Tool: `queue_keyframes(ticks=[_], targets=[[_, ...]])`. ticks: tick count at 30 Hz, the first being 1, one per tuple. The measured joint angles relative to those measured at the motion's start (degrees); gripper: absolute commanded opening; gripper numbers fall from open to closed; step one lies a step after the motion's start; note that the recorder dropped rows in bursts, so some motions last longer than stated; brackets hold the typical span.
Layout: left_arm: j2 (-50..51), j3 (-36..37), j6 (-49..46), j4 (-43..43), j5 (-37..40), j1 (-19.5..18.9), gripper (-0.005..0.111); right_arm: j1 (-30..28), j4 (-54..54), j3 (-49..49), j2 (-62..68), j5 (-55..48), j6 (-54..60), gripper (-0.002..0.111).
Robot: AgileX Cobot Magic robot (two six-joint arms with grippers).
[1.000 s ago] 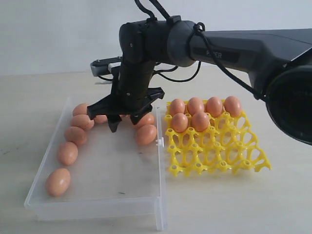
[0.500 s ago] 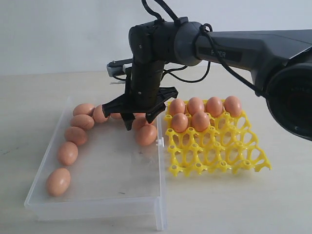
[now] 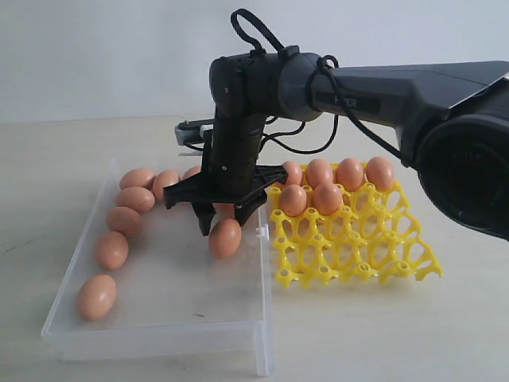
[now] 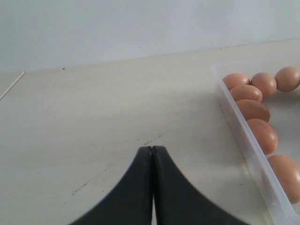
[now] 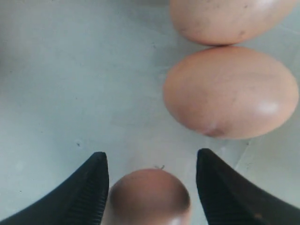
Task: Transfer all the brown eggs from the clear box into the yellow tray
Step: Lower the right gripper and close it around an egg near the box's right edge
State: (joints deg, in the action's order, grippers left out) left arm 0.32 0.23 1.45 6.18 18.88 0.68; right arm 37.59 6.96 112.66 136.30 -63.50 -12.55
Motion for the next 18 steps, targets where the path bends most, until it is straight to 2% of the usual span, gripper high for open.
queue_keyframes(ticks=[18], targets=[[0.0, 0.0, 0.0, 0.0, 0.0, 0.0, 0.0, 0.0, 1.92, 0.0, 0.86, -0.26, 0.33, 0.054]])
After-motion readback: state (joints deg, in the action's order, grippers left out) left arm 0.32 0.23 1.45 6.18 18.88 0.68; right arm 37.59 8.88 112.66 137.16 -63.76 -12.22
